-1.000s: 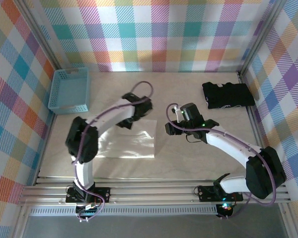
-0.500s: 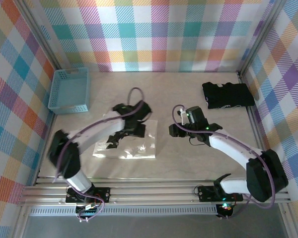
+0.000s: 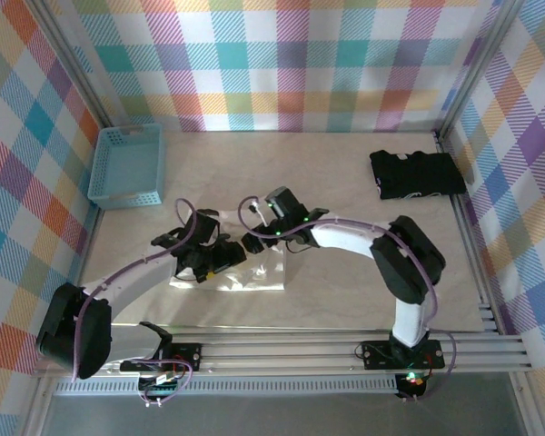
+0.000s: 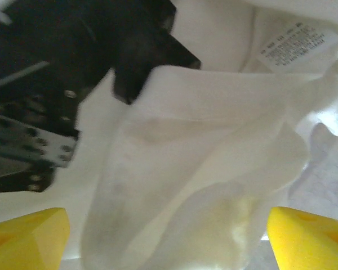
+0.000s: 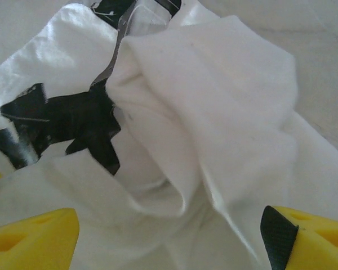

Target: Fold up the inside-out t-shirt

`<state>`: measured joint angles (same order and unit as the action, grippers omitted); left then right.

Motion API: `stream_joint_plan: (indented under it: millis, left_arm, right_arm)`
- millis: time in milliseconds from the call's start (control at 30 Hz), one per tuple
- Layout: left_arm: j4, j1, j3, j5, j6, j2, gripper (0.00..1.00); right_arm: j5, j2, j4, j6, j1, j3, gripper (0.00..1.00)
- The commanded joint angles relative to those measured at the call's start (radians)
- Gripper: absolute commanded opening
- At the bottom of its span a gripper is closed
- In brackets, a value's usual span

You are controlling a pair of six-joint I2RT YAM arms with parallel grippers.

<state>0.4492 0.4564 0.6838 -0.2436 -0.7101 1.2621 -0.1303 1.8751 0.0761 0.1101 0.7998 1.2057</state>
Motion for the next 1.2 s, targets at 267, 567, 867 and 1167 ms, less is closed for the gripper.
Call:
stream_joint_plan:
  millis: [267,567,867,1167]
  left_arm:
    - [-0.338,0.047,-0.097,-0.130,-0.069,-0.056,0.89]
    - [-0.359,0.279,0.046,-0.051,0.084,0.102,0.89]
    - [-0.313,0.413,0.209,-0.061,0.233,0.233,0.89]
    - [-0.185,0.124,0.073,0.032,0.158,-0.121,0.88]
  right_arm:
    - [0.025,0.116,0.007,0.085,-0.060,0.125,0.74]
    - [-0.157,0.035,-0.077,0.334,-0.169,-0.017,0.54]
    - [-0.349,-0.058,-0.122,0.463,-0.319,-0.121,0.51]
    - [-0.264,-0.128,-0.044,0.169,-0.212,-0.088,0.71]
